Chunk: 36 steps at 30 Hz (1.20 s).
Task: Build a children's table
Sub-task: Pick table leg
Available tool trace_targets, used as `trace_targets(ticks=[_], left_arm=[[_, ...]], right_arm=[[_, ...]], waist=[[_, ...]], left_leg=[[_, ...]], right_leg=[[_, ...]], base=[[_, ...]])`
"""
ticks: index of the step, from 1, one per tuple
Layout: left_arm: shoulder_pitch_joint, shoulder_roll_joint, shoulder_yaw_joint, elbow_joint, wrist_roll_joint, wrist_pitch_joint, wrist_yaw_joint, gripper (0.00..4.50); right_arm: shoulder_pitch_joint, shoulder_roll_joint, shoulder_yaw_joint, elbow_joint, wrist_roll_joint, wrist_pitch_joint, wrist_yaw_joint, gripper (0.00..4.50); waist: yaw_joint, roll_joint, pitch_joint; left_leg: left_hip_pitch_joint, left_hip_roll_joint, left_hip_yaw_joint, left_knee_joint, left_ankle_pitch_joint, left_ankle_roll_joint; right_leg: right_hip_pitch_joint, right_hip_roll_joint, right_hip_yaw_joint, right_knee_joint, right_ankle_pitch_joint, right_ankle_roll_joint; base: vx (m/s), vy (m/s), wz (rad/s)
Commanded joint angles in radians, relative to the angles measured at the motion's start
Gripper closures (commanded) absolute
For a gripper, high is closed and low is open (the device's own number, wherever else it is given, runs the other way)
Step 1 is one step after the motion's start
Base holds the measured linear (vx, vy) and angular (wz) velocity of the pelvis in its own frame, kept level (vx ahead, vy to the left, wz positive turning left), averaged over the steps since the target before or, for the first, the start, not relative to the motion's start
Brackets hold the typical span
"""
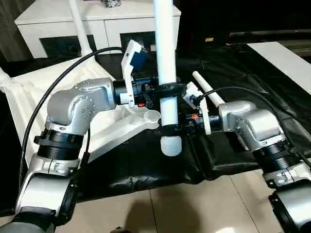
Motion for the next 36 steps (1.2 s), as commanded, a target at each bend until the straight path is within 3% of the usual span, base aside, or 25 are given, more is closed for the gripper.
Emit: trace_targets(ticks=[1,2,13,14,15,16,17,18,20,21,24,25,26,27,28,32,34,36], left_arm=[[-0.003,0.017,0.021,-0.013,-0.033,0.023,-0.023,1.54],[-0.003,0.017,0.021,-0.013,-0.033,0.023,-0.023,1.46],[0.016,-0.007,0.104,-0.008,-0.071,-0.002,0.014,0.53],[0.020,-0.010,0.109,-0.007,-0.061,-0.010,0.035,0.53],[0.040,-0.013,0.118,-0.009,0.002,-0.039,0.139,0.39],[0.063,-0.021,0.139,-0.022,0.036,-0.051,0.227,0.22],[0.066,-0.022,0.142,-0.024,0.039,-0.052,0.236,0.22],[0.113,-0.063,0.194,-0.056,0.087,-0.130,0.371,0.19],[0.232,-0.137,0.262,-0.136,0.203,-0.292,0.584,0.09],[0.232,-0.137,0.262,-0.136,0.203,-0.292,0.584,0.09],[0.397,-0.227,0.273,-0.231,0.407,-0.505,0.818,0.09],[0.456,-0.232,0.261,-0.272,0.429,-0.472,0.835,0.09],[0.515,-0.228,0.246,-0.302,0.417,-0.463,0.783,0.09],[0.564,-0.240,0.254,-0.322,0.350,-0.470,0.683,0.09],[0.621,-0.265,0.268,-0.353,0.351,-0.490,0.689,0.09],[0.642,-0.256,0.246,-0.357,0.391,-0.522,0.750,0.09],[0.650,-0.279,0.252,-0.357,0.377,-0.522,0.792,0.09],[0.654,-0.281,0.239,-0.352,0.413,-0.542,0.823,0.09]], right_arm=[[0.017,-0.002,-0.053,-0.005,0.011,0.002,-0.034,2.64],[0.017,-0.002,-0.053,-0.005,0.011,0.002,-0.034,2.64],[0.070,-0.029,-0.144,-0.073,0.059,0.024,-0.080,2.64],[0.074,-0.029,-0.155,-0.079,0.062,0.025,-0.091,2.64],[0.094,-0.027,-0.196,-0.105,0.062,0.020,-0.146,2.64],[0.113,-0.021,-0.223,-0.130,0.051,0.006,-0.197,2.64],[0.115,-0.020,-0.227,-0.133,0.050,0.004,-0.203,2.64],[0.141,-0.006,-0.260,-0.166,0.023,-0.021,-0.288,2.64],[0.200,0.040,-0.301,-0.229,-0.077,-0.101,-0.494,2.64],[0.200,0.040,-0.301,-0.229,-0.077,-0.101,-0.494,2.64],[0.316,0.126,-0.293,-0.366,-0.142,-0.173,-0.628,2.64],[0.349,0.160,-0.296,-0.402,-0.140,-0.170,-0.659,2.64],[0.379,0.190,-0.297,-0.428,-0.140,-0.175,-0.687,2.64],[0.404,0.217,-0.303,-0.444,-0.131,-0.182,-0.708,2.64],[0.430,0.243,-0.315,-0.447,-0.107,-0.172,-0.721,2.64],[0.452,0.231,-0.291,-0.426,-0.134,-0.212,-0.739,2.64],[0.469,0.228,-0.272,-0.412,-0.170,-0.245,-0.774,2.64],[0.477,0.237,-0.265,-0.408,-0.193,-0.264,-0.791,2.64]], waist=[[0.002,-0.009,-0.086],[0.003,-0.003,-0.086],[0.006,-0.002,-0.086],[0.005,-0.002,-0.086],[0.004,0.006,-0.085],[0.003,-0.001,-0.085],[0.003,0.002,-0.086],[0.002,0.008,-0.084],[-0.005,0.002,-0.089],[-0.009,0.000,-0.088],[-0.012,0.001,-0.084],[-0.013,0.000,-0.083],[-0.013,0.002,-0.082],[-0.010,0.006,-0.084],[-0.012,0.007,-0.076],[-0.007,0.017,-0.068],[-0.011,0.015,-0.060],[-0.017,0.015,-0.060]], left_leg=[[0.014,0.005,0.005,-0.059,-0.072,0.030],[0.013,0.004,0.004,-0.058,-0.069,0.027],[0.014,0.004,0.003,-0.060,-0.097,0.020],[0.014,0.004,0.003,-0.061,-0.098,0.019],[0.014,0.007,0.001,-0.061,-0.104,0.012],[0.015,0.004,0.001,-0.061,-0.108,0.010],[0.014,0.004,0.001,-0.061,-0.106,0.008],[0.012,0.010,-0.002,-0.062,-0.101,0.001],[0.007,0.008,-0.004,-0.061,-0.074,-0.007],[0.007,0.005,-0.002,-0.061,-0.077,-0.005],[0.009,0.008,-0.003,-0.066,-0.126,0.003],[0.006,0.014,-0.006,-0.071,-0.126,0.004],[0.011,0.010,-0.004,-0.072,-0.146,0.009],[0.014,0.010,-0.005,-0.072,-0.149,0.008],[0.009,0.011,-0.002,-0.079,-0.178,0.004],[0.032,0.013,-0.004,-0.086,-0.327,-0.029],[0.026,0.011,-0.010,-0.095,-0.377,-0.047],[0.028,0.011,-0.014,-0.097,-0.394,-0.051]], right_leg=[[0.067,-0.042,0.030,-0.060,0.000,-0.273],[0.067,-0.042,0.030,-0.059,0.006,-0.275],[0.071,-0.041,0.029,-0.062,0.008,-0.277],[0.070,-0.040,0.028,-0.063,0.002,-0.276],[0.070,-0.040,0.029,-0.063,-0.001,-0.268],[0.073,-0.040,0.029,-0.065,-0.005,-0.259],[0.072,-0.040,0.030,-0.064,-0.003,-0.254],[0.071,-0.041,0.030,-0.067,-0.001,-0.246],[0.076,-0.041,0.027,-0.068,0.027,-0.225],[0.074,-0.037,0.026,-0.071,0.016,-0.217],[0.069,-0.038,0.028,-0.083,-0.080,-0.178],[0.070,-0.041,0.028,-0.082,-0.081,-0.163],[0.061,-0.038,0.027,-0.087,-0.118,-0.156],[0.058,-0.041,0.029,-0.086,-0.130,-0.156],[0.051,-0.039,0.031,-0.094,-0.181,-0.156],[0.030,-0.031,0.033,-0.111,-0.301,-0.129],[0.036,-0.035,0.031,-0.117,-0.365,-0.096],[0.035,-0.034,0.031,-0.121,-0.379,-0.081]], base=[[0.000,0.000,0.00],[0.000,0.000,0.00],[0.000,0.000,0.00],[0.000,0.000,0.00],[0.000,0.000,0.00],[0.000,0.000,0.00],[0.000,0.000,0.00],[0.000,0.000,0.00],[0.000,0.000,0.00],[0.000,0.000,0.00],[0.000,0.000,0.00],[0.000,0.000,0.00],[0.000,0.000,0.00],[0.000,0.000,0.00],[0.000,0.000,0.00],[0.000,0.000,0.00],[0.000,0.000,0.00],[0.000,0.000,0.00]])
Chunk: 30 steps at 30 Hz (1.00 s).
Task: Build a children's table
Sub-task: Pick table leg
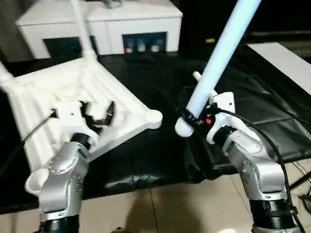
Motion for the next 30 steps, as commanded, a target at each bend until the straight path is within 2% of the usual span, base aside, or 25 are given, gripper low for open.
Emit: trace_targets(ticks=[1,2,3,4,5,6,7,8,9,10,11,12,13,14,15,16,17,18,22,24,25,27,28,29,30], left_arm=[[0.007,-0.005,-0.026,-0.001,0.049,-0.024,0.039,0.09],[0.010,0.000,-0.035,0.002,0.085,-0.036,0.056,0.09],[0.013,-0.004,-0.035,0.007,0.116,-0.054,0.065,0.09],[0.009,-0.009,-0.030,0.004,0.120,-0.045,0.077,0.09],[0.009,-0.009,-0.030,0.004,0.120,-0.045,0.077,0.09],[0.006,-0.012,-0.026,0.001,0.121,-0.038,0.085,0.09],[0.003,-0.011,-0.029,0.001,0.121,-0.038,0.089,0.09],[-0.003,-0.013,-0.028,0.001,0.118,-0.036,0.108,0.09],[-0.006,-0.002,-0.037,0.001,0.124,-0.030,0.113,0.09],[-0.008,0.004,-0.042,-0.002,0.115,-0.035,0.101,0.09],[-0.010,0.019,-0.047,-0.006,0.131,0.003,0.111,0.09],[-0.010,0.019,-0.047,-0.006,0.132,0.004,0.111,0.09],[-0.014,0.026,-0.046,-0.002,0.143,0.009,0.114,0.09],[-0.014,0.026,-0.046,-0.002,0.143,0.009,0.114,0.09],[-0.015,0.025,-0.045,0.000,0.149,0.011,0.116,0.09],[-0.014,0.026,-0.049,0.001,0.160,0.014,0.117,0.09],[-0.011,0.027,-0.060,0.000,0.173,0.023,0.115,0.09],[-0.008,0.029,-0.072,-0.001,0.191,0.028,0.121,0.09],[0.008,0.021,-0.087,-0.016,0.192,0.030,0.130,0.09],[0.047,0.010,-0.100,-0.055,0.174,0.038,0.124,0.09],[0.051,0.007,-0.099,-0.056,0.176,0.035,0.128,0.09],[0.051,0.002,-0.093,-0.047,0.175,0.027,0.138,0.09],[0.046,-0.003,-0.091,-0.034,0.170,0.017,0.138,0.09],[0.045,-0.004,-0.090,-0.031,0.170,0.015,0.137,0.09],[0.039,-0.021,-0.080,-0.002,0.154,-0.011,0.132,0.09]], right_arm=[[0.008,0.015,0.008,0.005,-0.033,-0.028,-0.030,2.64],[0.011,0.028,0.006,0.007,-0.036,-0.029,-0.039,2.64],[0.015,0.041,0.014,0.009,-0.042,-0.037,-0.052,2.64],[0.013,0.043,0.023,0.014,-0.041,-0.039,-0.048,2.64],[0.013,0.043,0.023,0.014,-0.041,-0.039,-0.048,2.64],[0.012,0.044,0.029,0.017,-0.040,-0.041,-0.045,2.64],[0.010,0.048,0.029,0.023,-0.037,-0.043,-0.047,2.64],[0.004,0.061,0.029,0.039,-0.023,-0.042,-0.058,2.64],[-0.002,0.066,0.039,0.052,-0.031,-0.046,-0.071,2.64],[-0.006,0.063,0.058,0.063,-0.055,-0.054,-0.081,2.64],[-0.003,0.052,0.086,0.073,-0.088,-0.083,-0.077,2.64],[-0.002,0.052,0.086,0.073,-0.088,-0.083,-0.077,2.64],[-0.001,0.050,0.096,0.077,-0.096,-0.088,-0.065,2.64],[-0.001,0.050,0.096,0.077,-0.096,-0.088,-0.065,2.64],[-0.002,0.052,0.093,0.079,-0.087,-0.080,-0.055,2.64],[-0.005,0.058,0.083,0.083,-0.070,-0.074,-0.046,2.64],[-0.010,0.067,0.067,0.089,-0.044,-0.065,-0.038,2.64],[-0.016,0.071,0.060,0.094,-0.035,-0.066,-0.035,2.64],[-0.016,0.068,0.066,0.100,-0.032,-0.076,-0.036,2.64],[0.013,0.048,0.085,0.065,-0.040,-0.075,-0.035,2.64],[0.022,0.048,0.081,0.056,-0.034,-0.068,-0.034,2.64],[0.038,0.050,0.075,0.040,-0.027,-0.060,-0.039,2.64],[0.049,0.049,0.072,0.030,-0.028,-0.054,-0.042,2.64],[0.051,0.049,0.071,0.028,-0.029,-0.053,-0.042,2.64],[0.063,0.054,0.060,0.020,-0.029,-0.050,-0.046,2.64]], waist=[[-0.009,0.006,-0.061],[-0.010,0.006,-0.061],[-0.004,-0.004,-0.057],[-0.011,0.008,-0.060],[-0.015,0.024,-0.067],[-0.033,0.037,-0.069],[-0.045,0.051,-0.070],[-0.062,0.064,-0.078],[-0.060,0.065,-0.065],[-0.053,0.063,-0.069],[-0.044,0.054,-0.066],[-0.036,0.034,-0.068],[0.000,0.012,-0.072],[0.014,0.009,-0.072],[0.032,0.022,-0.070],[0.034,0.038,-0.072],[0.032,0.060,-0.074],[0.024,0.053,-0.073],[0.021,0.085,-0.079],[0.018,0.078,-0.083],[0.015,0.080,-0.081],[0.007,0.061,-0.078],[0.012,0.033,-0.064],[0.005,0.050,-0.063],[0.010,0.059,-0.067]], left_leg=[[0.017,0.009,-0.012,-0.095,-0.380,-0.045],[0.016,0.009,-0.012,-0.095,-0.374,-0.044],[-0.025,-0.003,-0.037,-0.112,-0.358,0.001],[-0.045,-0.011,-0.061,-0.117,-0.358,0.051],[-0.035,-0.010,-0.072,-0.113,-0.356,0.056],[-0.036,0.000,-0.112,-0.112,-0.372,0.050],[-0.016,0.025,-0.163,-0.122,-0.420,0.037],[0.040,0.096,-0.159,-0.125,-0.416,0.020],[0.030,0.129,-0.164,-0.141,-0.366,0.065],[0.033,0.118,-0.143,-0.140,-0.353,0.109],[0.010,0.063,-0.097,-0.102,-0.335,0.149],[-0.010,0.015,-0.059,-0.069,-0.322,0.140],[-0.027,-0.038,-0.023,-0.020,-0.197,0.094],[-0.026,-0.031,-0.024,-0.023,-0.138,0.077],[-0.035,-0.018,-0.030,-0.039,-0.065,0.052],[-0.032,-0.009,-0.030,-0.052,-0.050,0.026],[-0.030,-0.006,-0.033,-0.055,-0.054,0.015],[-0.029,0.001,-0.037,-0.065,-0.093,0.002],[-0.015,0.011,-0.047,-0.080,-0.210,-0.011],[-0.014,0.017,-0.048,-0.083,-0.215,-0.015],[0.000,0.018,-0.042,-0.085,-0.270,-0.015],[0.018,0.016,-0.036,-0.094,-0.385,-0.010],[-0.019,-0.003,-0.053,-0.111,-0.436,0.034],[-0.027,-0.007,-0.057,-0.113,-0.454,0.047],[-0.011,-0.010,-0.058,-0.108,-0.487,0.054]], right_leg=[[0.028,-0.038,0.027,-0.102,-0.364,-0.093],[0.028,-0.038,0.027,-0.101,-0.356,-0.091],[0.059,-0.053,0.000,-0.089,-0.326,-0.098],[0.073,-0.065,-0.030,-0.089,-0.332,-0.102],[0.070,-0.061,-0.043,-0.088,-0.305,-0.119],[0.077,-0.052,-0.066,-0.075,-0.198,-0.157],[0.073,-0.025,-0.082,-0.057,-0.100,-0.199],[0.036,-0.007,-0.063,-0.048,-0.079,-0.202],[0.030,-0.013,-0.055,-0.004,-0.047,-0.219],[0.020,-0.014,-0.052,0.003,-0.021,-0.245],[0.031,-0.039,-0.031,-0.036,0.002,-0.290],[0.044,-0.058,-0.017,-0.072,-0.006,-0.314],[0.070,-0.099,-0.005,-0.104,-0.165,-0.240],[0.069,-0.108,0.005,-0.114,-0.274,-0.170],[0.074,-0.102,0.008,-0.112,-0.399,-0.068],[0.066,-0.080,-0.001,-0.110,-0.396,-0.034],[0.065,-0.071,-0.008,-0.105,-0.364,-0.035],[0.064,-0.055,-0.017,-0.104,-0.310,-0.043],[0.055,-0.041,-0.018,-0.086,-0.272,-0.111],[0.056,-0.038,-0.012,-0.076,-0.198,-0.134],[0.051,-0.037,-0.007,-0.080,-0.214,-0.141],[0.058,-0.034,-0.005,-0.094,-0.322,-0.134],[0.091,-0.051,-0.034,-0.100,-0.415,-0.121],[0.104,-0.057,-0.043,-0.098,-0.488,-0.101],[0.100,-0.059,-0.048,-0.110,-0.545,-0.085]], base=[[0.000,0.000,0.00],[0.000,0.000,0.00],[0.000,0.000,0.00],[-0.011,0.003,0.19],[-0.011,0.003,0.19],[0.014,-0.014,0.43],[0.047,-0.045,0.54],[0.047,-0.045,0.54],[0.063,-0.096,0.33],[0.045,-0.146,0.08],[0.045,-0.146,0.08],[0.028,-0.128,0.04],[0.008,-0.118,-0.02],[0.008,-0.118,-0.02],[-0.002,-0.121,-0.07],[-0.007,-0.080,-0.07],[-0.007,-0.080,-0.07],[0.000,0.000,0.00],[0.005,0.033,-0.02],[0.019,0.064,-0.05],[0.027,0.058,0.01],[0.024,0.055,0.02],[0.000,0.000,0.00],[0.000,0.000,0.00],[0.006,0.030,0.25]])
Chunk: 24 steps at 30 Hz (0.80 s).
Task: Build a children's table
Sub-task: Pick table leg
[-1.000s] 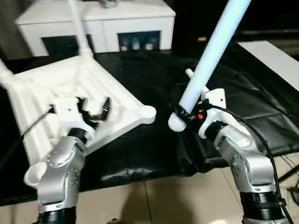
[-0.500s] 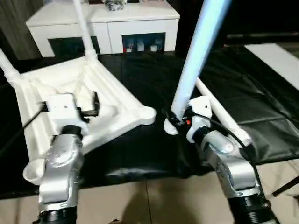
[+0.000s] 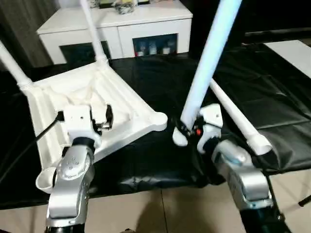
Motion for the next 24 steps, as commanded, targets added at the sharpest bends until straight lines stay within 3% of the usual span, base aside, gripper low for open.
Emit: trace_targets(ticks=[1,2,3,4,5,6,7,8,9,10,12,13,15,16,17,18,19,20,21,22,23,24], left_arm=[[-0.011,-0.017,0.021,0.036,-0.027,-0.034,0.005,0.09],[-0.006,-0.021,0.017,0.064,-0.031,-0.054,-0.001,0.09],[-0.005,-0.022,0.016,0.070,-0.031,-0.059,-0.002,0.09],[-0.001,-0.024,0.001,0.119,-0.027,-0.089,-0.012,0.09],[-0.001,-0.024,0.001,0.119,-0.027,-0.089,-0.012,0.09],[-0.002,-0.026,-0.006,0.139,-0.026,-0.102,-0.019,0.09],[-0.007,-0.028,-0.022,0.176,-0.020,-0.123,-0.029,0.09],[-0.014,-0.027,-0.037,0.180,-0.010,-0.129,-0.033,0.09],[-0.017,-0.028,-0.040,0.172,-0.010,-0.129,-0.034,0.09],[-0.019,-0.033,-0.037,0.165,-0.013,-0.130,-0.031,0.09],[-0.019,-0.036,-0.034,0.162,-0.016,-0.133,-0.028,0.09],[-0.015,-0.031,-0.031,0.151,-0.007,-0.141,-0.010,0.09],[-0.013,-0.030,-0.031,0.148,-0.003,-0.150,-0.004,0.09],[-0.002,-0.029,-0.028,0.116,0.001,-0.139,0.004,0.09],[0.003,-0.027,-0.028,0.104,0.002,-0.137,0.006,0.09],[0.007,-0.022,-0.031,0.096,0.009,-0.138,0.007,0.09],[0.010,-0.018,-0.033,0.092,0.013,-0.142,0.006,0.09],[0.014,-0.016,-0.034,0.088,0.014,-0.143,0.004,0.09],[0.016,-0.016,-0.033,0.086,0.013,-0.142,0.003,0.09],[0.016,-0.018,-0.033,0.086,0.012,-0.142,0.004,0.09],[0.015,-0.019,-0.033,0.087,0.012,-0.142,0.005,0.09],[0.014,-0.020,-0.033,0.087,0.012,-0.141,0.006,0.09]], right_arm=[[0.001,0.004,-0.016,-0.042,0.010,0.007,-0.004,2.64],[-0.001,0.003,-0.019,-0.043,0.013,0.001,-0.011,2.64],[-0.001,0.004,-0.021,-0.043,0.016,0.001,-0.013,2.64],[-0.012,0.001,-0.027,-0.041,0.023,0.000,-0.020,2.64],[-0.012,0.001,-0.027,-0.041,0.023,0.000,-0.020,2.64],[-0.019,-0.003,-0.025,-0.037,0.022,-0.003,-0.015,2.64],[-0.035,-0.015,-0.019,-0.025,0.017,-0.011,-0.003,2.64],[-0.051,-0.024,-0.015,-0.012,0.010,-0.017,0.007,2.64],[-0.057,-0.026,-0.016,-0.007,0.008,-0.017,0.010,2.64],[-0.060,-0.024,-0.019,-0.005,0.011,-0.015,0.012,2.64],[-0.062,-0.023,-0.021,-0.003,0.013,-0.014,0.013,2.64],[-0.066,-0.040,-0.005,0.006,-0.005,-0.026,0.024,2.64],[-0.065,-0.046,0.002,0.009,-0.011,-0.030,0.029,2.64],[-0.056,-0.039,-0.004,0.006,-0.001,-0.029,0.026,2.64],[-0.056,-0.029,-0.018,0.006,0.013,-0.021,0.014,2.64],[-0.057,-0.022,-0.028,0.008,0.026,-0.012,0.007,2.64],[-0.058,-0.020,-0.031,0.009,0.030,-0.008,0.001,2.64],[-0.060,-0.026,-0.025,0.014,0.016,-0.017,-0.004,2.64],[-0.060,-0.029,-0.021,0.016,0.009,-0.021,-0.006,2.64],[-0.060,-0.029,-0.020,0.020,0.004,-0.027,-0.007,2.64],[-0.059,-0.029,-0.020,0.021,0.003,-0.030,-0.007,2.64],[-0.059,-0.029,-0.021,0.024,0.002,-0.032,-0.007,2.64]], waist=[[-0.011,-0.014,-0.034],[-0.023,-0.021,-0.031],[-0.036,-0.028,-0.033],[-0.058,-0.026,-0.039],[-0.064,-0.024,-0.031],[-0.066,-0.017,-0.035],[-0.072,-0.028,-0.039],[-0.076,-0.032,-0.046],[-0.076,-0.037,-0.060],[-0.073,-0.048,-0.068],[-0.066,-0.046,-0.076],[-0.066,-0.058,-0.080],[-0.064,-0.057,-0.087],[-0.043,-0.087,-0.077],[-0.042,-0.063,-0.093],[-0.069,-0.026,-0.101],[-0.108,-0.034,-0.087],[-0.116,-0.037,-0.091],[-0.112,-0.052,-0.091],[-0.095,-0.067,-0.072],[-0.082,-0.085,-0.061],[-0.041,-0.130,-0.043]], left_leg=[[-0.001,-0.033,0.002,-0.070,-0.572,0.098],[-0.008,-0.037,0.002,-0.066,-0.563,0.101],[0.010,-0.025,0.001,-0.063,-0.549,0.086],[0.097,0.008,0.003,-0.070,-0.610,0.045],[0.086,0.012,-0.003,-0.086,-0.625,0.042],[0.088,0.018,-0.005,-0.096,-0.638,0.039],[0.096,0.020,-0.006,-0.106,-0.636,0.054],[0.096,0.019,-0.003,-0.106,-0.602,0.064],[0.077,0.010,0.008,-0.103,-0.477,0.101],[0.070,-0.001,0.026,-0.093,-0.364,0.141],[0.051,-0.016,0.038,-0.079,-0.209,0.191],[0.051,-0.017,0.039,-0.073,-0.156,0.221],[0.057,-0.022,0.038,-0.062,-0.073,0.269],[-0.034,-0.067,0.021,-0.031,-0.008,0.379],[-0.032,-0.081,0.029,-0.020,0.034,0.411],[0.068,-0.033,0.003,-0.032,0.107,0.416],[0.183,0.049,-0.087,-0.042,0.137,0.513],[0.223,0.080,-0.118,-0.040,0.165,0.567],[0.238,0.124,-0.154,-0.040,0.251,0.649],[0.200,0.110,-0.124,-0.051,0.189,0.618],[0.165,0.064,-0.081,-0.044,0.085,0.542],[0.064,-0.094,0.026,0.026,-0.141,0.381]], right_leg=[[0.072,-0.081,-0.010,-0.137,-0.718,-0.052],[0.083,-0.084,-0.019,-0.144,-0.743,-0.047],[0.091,-0.080,-0.023,-0.153,-0.730,-0.048],[0.044,-0.046,-0.001,-0.150,-0.598,-0.078],[0.053,-0.029,0.001,-0.136,-0.530,-0.092],[0.059,-0.024,0.006,-0.127,-0.470,-0.101],[0.065,-0.025,0.020,-0.116,-0.364,-0.134],[0.073,-0.028,0.027,-0.114,-0.320,-0.150],[0.099,-0.031,0.036,-0.109,-0.220,-0.172],[0.111,-0.036,0.042,-0.113,-0.150,-0.189],[0.132,-0.037,0.041,-0.110,-0.081,-0.187],[0.137,-0.032,0.038,-0.107,-0.059,-0.181],[0.142,-0.025,0.034,-0.101,-0.018,-0.172],[0.199,-0.039,0.004,-0.124,0.035,-0.120],[0.219,-0.053,-0.004,-0.124,0.076,-0.085],[0.149,-0.017,-0.007,-0.092,0.035,-0.066],[0.025,0.017,-0.018,-0.011,-0.110,-0.073],[-0.021,0.005,-0.006,0.023,-0.166,-0.056],[-0.072,-0.026,0.029,0.077,-0.186,0.003],[-0.077,-0.050,0.069,0.078,-0.126,0.021],[-0.051,-0.061,0.090,0.028,-0.062,-0.008],[0.065,-0.084,0.168,-0.077,-0.081,-0.050]], base=[[0.037,0.022,0.52],[0.037,0.022,0.52],[0.057,0.023,0.49],[0.067,0.013,0.26],[0.067,0.013,0.26],[0.082,0.029,-0.02],[0.095,0.058,-0.09],[0.095,0.058,-0.09],[0.117,0.049,-0.06],[0.123,0.039,-0.03],[0.143,0.045,-0.01],[0.101,0.031,0.01],[0.057,0.011,0.01],[0.122,0.014,0.14],[0.122,0.014,0.14],[0.137,0.017,0.41],[0.139,-0.029,0.28],[0.139,-0.029,0.28],[0.112,-0.088,-0.08],[0.082,-0.104,-0.16],[0.082,-0.104,-0.16],[0.057,-0.112,0.02]])
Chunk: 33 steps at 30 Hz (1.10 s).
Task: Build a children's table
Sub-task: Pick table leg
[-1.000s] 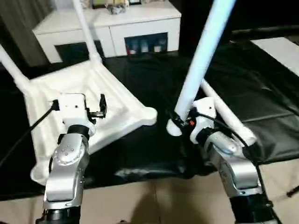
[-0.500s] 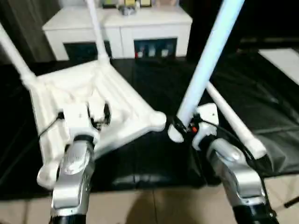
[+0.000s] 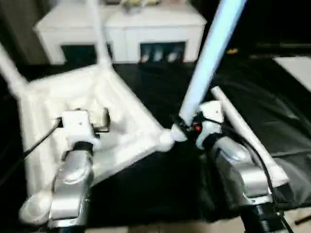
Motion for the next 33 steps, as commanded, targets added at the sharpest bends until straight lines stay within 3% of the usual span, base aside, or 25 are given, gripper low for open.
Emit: trace_targets(ticks=[1,2,3,4,5,6,7,8,9,10,11,12,13,14,15,16,17,18,19,21,23,24,25,28,33], left_arm=[[-0.004,-0.009,-0.024,-0.012,0.004,0.000,0.005,0.09],[-0.003,-0.009,-0.028,-0.014,0.004,-0.001,0.003,0.09],[-0.002,-0.008,-0.031,-0.015,0.004,0.001,0.001,0.09],[-0.001,-0.007,-0.034,-0.015,0.005,0.003,0.001,0.09],[0.001,-0.007,-0.037,-0.017,0.006,0.005,0.001,0.09],[0.003,-0.007,-0.038,-0.018,0.006,0.006,0.002,0.09],[0.003,-0.006,-0.040,-0.021,0.005,0.009,-0.001,0.09],[0.003,-0.003,-0.043,-0.021,-0.003,0.006,-0.016,0.09],[0.003,0.000,-0.047,-0.022,-0.012,0.004,-0.032,0.09],[0.005,0.034,-0.078,-0.024,-0.044,-0.008,-0.140,0.09],[0.010,0.071,-0.108,-0.026,-0.067,-0.016,-0.232,0.09],[0.013,0.094,-0.128,-0.027,-0.080,-0.020,-0.282,0.09],[0.022,0.129,-0.148,-0.039,-0.123,-0.010,-0.370,0.09],[0.039,0.190,-0.178,-0.066,-0.199,0.023,-0.519,0.09],[0.040,0.198,-0.181,-0.069,-0.204,0.030,-0.532,0.09],[0.049,0.264,-0.209,-0.084,-0.219,0.077,-0.619,0.09],[0.049,0.265,-0.209,-0.084,-0.219,0.077,-0.620,0.09],[0.052,0.304,-0.224,-0.086,-0.213,0.097,-0.658,0.09],[0.054,0.340,-0.236,-0.085,-0.210,0.113,-0.698,0.09],[0.052,0.399,-0.264,-0.076,-0.203,0.154,-0.764,0.09],[0.050,0.429,-0.282,-0.076,-0.209,0.185,-0.801,0.09],[0.044,0.462,-0.304,-0.072,-0.207,0.212,-0.830,0.09],[0.033,0.500,-0.340,-0.069,-0.189,0.266,-0.841,0.09],[0.013,0.497,-0.367,-0.044,-0.149,0.320,-0.799,0.44],[-0.018,0.454,-0.358,-0.026,-0.138,0.416,-0.725,0.77]], right_arm=[[0.002,-0.008,-0.022,0.003,-0.009,-0.015,-0.006,2.64],[0.005,-0.014,-0.021,0.006,-0.019,-0.021,-0.008,2.64],[0.006,-0.016,-0.019,0.006,-0.024,-0.024,-0.010,2.64],[0.008,-0.016,-0.021,0.005,-0.024,-0.024,-0.012,2.64],[0.009,-0.016,-0.025,0.005,-0.022,-0.022,-0.012,2.64],[0.010,-0.016,-0.027,0.004,-0.020,-0.021,-0.012,2.64],[0.013,-0.025,-0.027,0.000,-0.018,-0.021,-0.008,2.64],[0.013,-0.029,-0.027,-0.001,-0.014,-0.019,-0.001,2.64],[0.013,-0.034,-0.027,-0.002,-0.009,-0.017,0.006,2.64],[0.013,-0.054,-0.027,-0.007,0.018,-0.004,0.045,2.64],[0.013,-0.066,-0.028,-0.013,0.039,0.007,0.078,2.64],[0.012,-0.071,-0.029,-0.016,0.050,0.013,0.097,2.64],[0.012,-0.084,-0.023,-0.020,0.055,0.014,0.126,2.64],[0.012,-0.104,-0.015,-0.026,0.067,0.023,0.170,2.64],[0.011,-0.105,-0.015,-0.026,0.070,0.026,0.175,2.64],[0.010,-0.118,-0.017,-0.028,0.086,0.036,0.206,2.64],[0.010,-0.118,-0.017,-0.028,0.086,0.036,0.207,2.64],[0.007,-0.125,-0.019,-0.027,0.093,0.037,0.223,2.64],[0.003,-0.132,-0.020,-0.024,0.104,0.038,0.239,2.64],[-0.011,-0.146,-0.017,-0.015,0.121,0.041,0.258,2.64],[-0.019,-0.153,-0.014,-0.010,0.126,0.040,0.268,2.64],[-0.027,-0.161,-0.011,-0.004,0.123,0.037,0.277,2.64],[-0.037,-0.169,-0.006,0.005,0.116,0.041,0.294,2.64],[-0.044,-0.182,0.005,0.013,0.104,0.046,0.312,2.64],[-0.046,-0.201,0.025,0.016,0.094,0.049,0.332,2.64]], waist=[[0.059,-0.029,-0.045],[0.068,-0.024,-0.043],[0.071,-0.018,-0.040],[0.068,-0.002,-0.032],[0.067,0.012,-0.030],[0.062,0.044,-0.032],[0.035,0.085,-0.019],[0.011,0.102,-0.034],[-0.011,0.101,-0.066],[-0.010,0.096,-0.077],[-0.005,0.090,-0.073],[0.009,0.066,-0.072],[0.019,0.021,-0.085],[0.026,0.003,-0.070],[0.046,-0.003,-0.072],[0.046,0.007,-0.080],[0.045,0.017,-0.076],[0.035,0.029,-0.068],[0.034,0.036,-0.064],[0.026,0.047,-0.045],[0.025,0.045,-0.029],[0.027,0.049,-0.023],[0.028,0.050,-0.021],[0.026,0.049,-0.023],[0.027,0.042,-0.025]], left_leg=[[-0.094,-0.019,0.014,0.097,-0.071,0.198],[-0.114,-0.009,0.002,0.112,-0.040,0.155],[-0.138,-0.005,-0.007,0.116,0.034,0.096],[-0.130,0.012,-0.008,0.084,0.085,0.070],[-0.123,0.027,-0.008,0.049,0.115,0.072],[-0.101,0.052,0.000,-0.019,0.126,0.085],[-0.042,0.093,-0.034,-0.096,-0.064,0.068],[-0.018,0.120,-0.077,-0.117,-0.179,0.101],[0.087,0.172,-0.148,-0.114,-0.230,0.205],[0.089,0.170,-0.159,-0.079,-0.001,0.340],[0.076,0.167,-0.150,-0.058,0.188,0.397],[0.038,0.157,-0.126,-0.031,0.585,0.449],[-0.017,0.080,-0.087,0.024,0.778,0.358],[-0.077,0.025,-0.052,0.033,0.684,0.291],[-0.101,-0.002,-0.025,0.017,0.398,0.182],[-0.101,0.015,-0.024,-0.008,0.237,0.109],[-0.095,0.021,-0.023,-0.017,0.190,0.085],[-0.086,0.034,-0.025,-0.036,0.112,0.066],[-0.082,0.041,-0.026,-0.042,0.072,0.060],[-0.068,0.067,-0.023,-0.071,-0.137,0.028],[-0.055,0.072,-0.008,-0.084,-0.309,-0.017],[-0.044,0.076,-0.002,-0.089,-0.396,-0.056],[-0.037,0.077,-0.001,-0.092,-0.436,-0.084],[-0.034,0.077,0.001,-0.105,-0.419,-0.100],[-0.046,0.076,0.009,-0.104,-0.330,-0.082]], right_leg=[[0.171,-0.152,0.179,-0.206,-0.190,-0.143],[0.186,-0.155,0.171,-0.201,-0.208,-0.168],[0.189,-0.133,0.143,-0.194,-0.136,-0.203],[0.177,-0.121,0.101,-0.210,-0.136,-0.251],[0.170,-0.109,0.073,-0.218,-0.166,-0.259],[0.169,-0.072,0.021,-0.229,-0.230,-0.234],[0.133,0.005,-0.035,-0.193,-0.247,-0.156],[0.119,0.034,-0.048,-0.133,-0.205,-0.136],[0.022,0.033,-0.036,-0.031,-0.103,-0.090],[-0.021,0.020,-0.021,-0.002,-0.018,-0.021],[-0.044,0.010,-0.012,0.005,0.032,0.010],[-0.057,-0.018,0.026,-0.017,0.178,0.065],[-0.034,-0.063,0.079,-0.095,0.436,0.071],[-0.007,-0.082,0.086,-0.099,0.545,0.051],[0.020,-0.088,0.085,-0.105,0.627,0.021],[0.041,-0.078,0.066,-0.090,0.644,-0.036],[0.036,-0.068,0.058,-0.092,0.608,-0.067],[0.032,-0.052,0.045,-0.100,0.474,-0.131],[0.028,-0.048,0.041,-0.103,0.392,-0.161],[0.018,-0.041,0.041,-0.124,0.103,-0.239],[0.006,-0.043,0.046,-0.141,-0.120,-0.238],[-0.003,-0.049,0.048,-0.153,-0.263,-0.208],[-0.008,-0.051,0.052,-0.162,-0.332,-0.181],[0.000,-0.052,0.053,-0.173,-0.346,-0.142],[0.004,-0.052,0.058,-0.172,-0.309,-0.155]], base=[[0.085,-0.078,0.12],[0.085,-0.078,0.12],[0.106,-0.042,0.03],[0.094,-0.031,0.03],[0.094,-0.031,0.03],[0.100,0.011,0.04],[0.112,0.095,-0.05],[0.112,0.095,-0.05],[0.147,0.093,-0.05],[0.152,0.038,0.04],[0.152,0.038,0.04],[0.097,0.027,-0.04],[0.000,0.000,0.00],[0.000,0.000,0.00],[0.000,0.000,0.00],[0.000,0.000,0.00],[0.000,0.000,0.00],[0.000,0.000,0.00],[0.000,0.000,0.00],[-0.034,-0.010,0.01],[-0.078,-0.004,0.08],[-0.080,-0.001,0.08],[-0.080,0.000,0.06],[-0.072,0.004,0.02],[-0.012,0.002,0.00]])
